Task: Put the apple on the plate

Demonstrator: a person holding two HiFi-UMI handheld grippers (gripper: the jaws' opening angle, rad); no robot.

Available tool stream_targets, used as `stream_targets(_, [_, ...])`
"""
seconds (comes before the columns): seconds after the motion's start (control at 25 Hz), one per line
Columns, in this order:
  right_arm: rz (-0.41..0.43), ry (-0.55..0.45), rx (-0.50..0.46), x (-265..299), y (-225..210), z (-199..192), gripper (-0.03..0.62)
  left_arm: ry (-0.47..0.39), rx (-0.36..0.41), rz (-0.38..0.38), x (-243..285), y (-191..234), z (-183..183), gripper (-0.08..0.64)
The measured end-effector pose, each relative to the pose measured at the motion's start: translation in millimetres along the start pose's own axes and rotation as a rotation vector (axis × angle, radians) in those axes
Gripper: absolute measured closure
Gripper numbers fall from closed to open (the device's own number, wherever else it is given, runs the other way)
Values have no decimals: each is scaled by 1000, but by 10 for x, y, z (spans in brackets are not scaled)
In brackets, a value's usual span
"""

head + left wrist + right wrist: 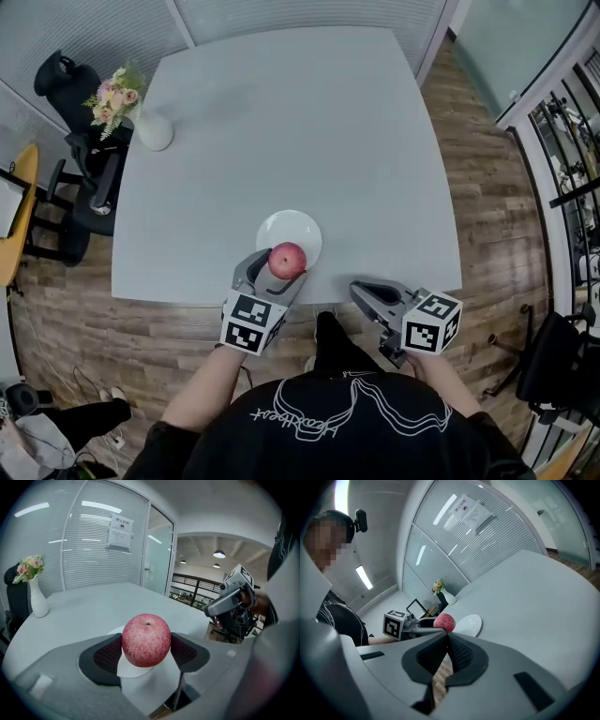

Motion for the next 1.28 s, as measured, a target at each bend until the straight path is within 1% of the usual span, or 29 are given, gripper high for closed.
stream_targets(0.16, [-20,13,7,45,-110,-26,581,14,3,4,179,130,-69,244])
stream_targets(0.32, [-20,8,24,121,-172,-4,581,24,12,18,331,250,-145,244])
stream_targets(0.52, [-34,15,33,173,-272,12,581,17,38,3,490,317,-190,244])
stream_targets(0.68, [8,-8,83,203,-330,94,581,27,90,-7,585,337,-222,244])
stream_targets(0.8, [7,-12,71,209,-361,178,581,37,127,-14,637,334,-230,244])
stream_targets(0.96, [5,1,64,283,-371,217,581,14,103,-18,654,383,-267,244])
stream_targets(1.12, [8,14,77,326,-392,182,581,-11,121,-28,670,386,-284,244])
stream_targets(1.28, [-13,15,96,344,-437,182,581,-28,113,-41,668,408,-285,244])
Point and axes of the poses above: the fingertips, and each gripper's own axes: x forward along the fingers, y to its left, z out of its top, the point moved 10 cm from there along -x, backward along the fingers, and after that the axes turned 2 degrees about -y, right-handed, at the moved point
